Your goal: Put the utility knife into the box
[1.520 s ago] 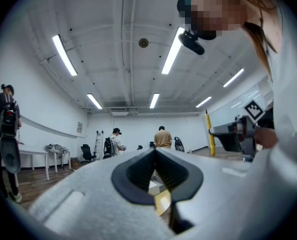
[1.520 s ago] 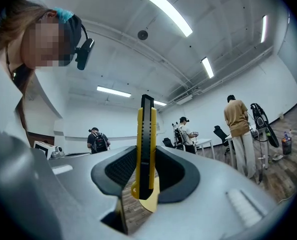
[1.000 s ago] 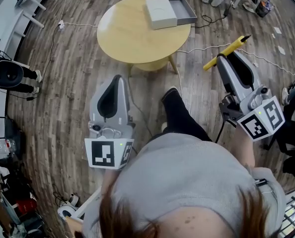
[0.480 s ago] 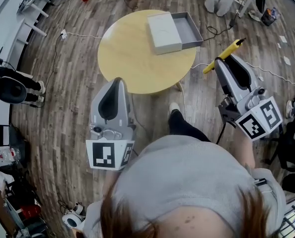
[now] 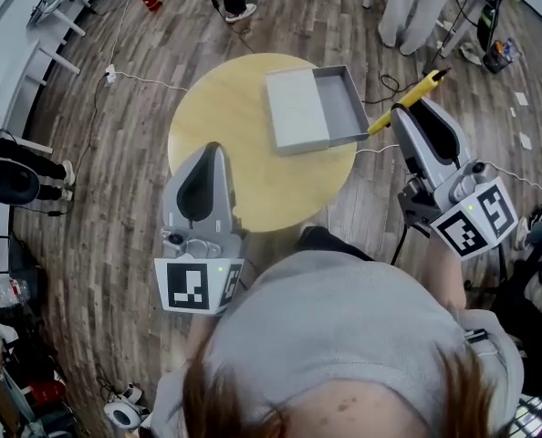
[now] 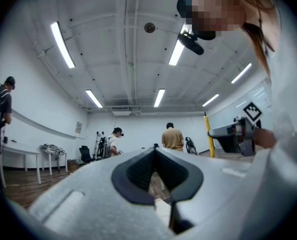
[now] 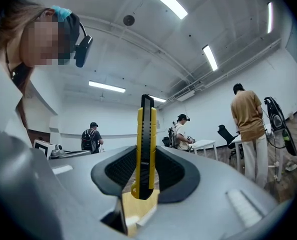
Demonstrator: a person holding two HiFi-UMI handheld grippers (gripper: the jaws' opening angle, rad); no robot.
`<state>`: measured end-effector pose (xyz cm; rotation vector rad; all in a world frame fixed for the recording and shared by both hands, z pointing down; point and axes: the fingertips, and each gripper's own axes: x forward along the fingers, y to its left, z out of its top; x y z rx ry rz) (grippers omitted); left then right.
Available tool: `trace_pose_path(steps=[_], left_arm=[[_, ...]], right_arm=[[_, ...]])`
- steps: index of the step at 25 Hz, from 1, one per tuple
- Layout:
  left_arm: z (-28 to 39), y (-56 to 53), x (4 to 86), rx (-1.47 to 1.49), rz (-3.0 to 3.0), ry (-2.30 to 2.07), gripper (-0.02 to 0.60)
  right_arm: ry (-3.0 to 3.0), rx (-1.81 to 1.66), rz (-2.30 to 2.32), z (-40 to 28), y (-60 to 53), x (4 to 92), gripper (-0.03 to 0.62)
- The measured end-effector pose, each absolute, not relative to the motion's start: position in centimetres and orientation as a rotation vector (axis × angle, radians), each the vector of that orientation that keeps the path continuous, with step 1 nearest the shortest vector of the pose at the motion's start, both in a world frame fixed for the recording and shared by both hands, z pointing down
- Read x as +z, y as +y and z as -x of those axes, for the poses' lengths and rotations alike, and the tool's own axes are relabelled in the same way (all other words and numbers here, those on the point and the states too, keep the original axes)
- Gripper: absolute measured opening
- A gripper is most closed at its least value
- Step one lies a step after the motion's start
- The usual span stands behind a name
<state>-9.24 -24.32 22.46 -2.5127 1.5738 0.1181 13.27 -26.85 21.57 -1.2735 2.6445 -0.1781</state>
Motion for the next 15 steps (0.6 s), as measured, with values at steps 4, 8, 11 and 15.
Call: trace_pose_path(steps=[4, 8, 11, 15], left_arm=[[9.1, -26.9, 22.6, 0.102, 2.505, 1.614, 0.002], [10.1, -28.8, 23.0, 0.085, 2.496, 1.660, 0.002], [10.2, -29.6, 23.3, 0.075, 2.497, 1.661, 0.002], [10.4, -30.2, 23.4, 0.077, 2.507, 1.640, 0.002]], right_arm=[[2.660, -0.203, 1.238, -13.3, -30.5, 21.5, 0.121], [2.677, -0.238, 1.203, -12.3, -32.6, 22.1, 0.121], [2.685, -0.262, 1.202, -12.0, -33.5, 22.8, 0.121], [2.680, -0.274, 1.232, -11.8, -34.1, 23.3, 0.121]])
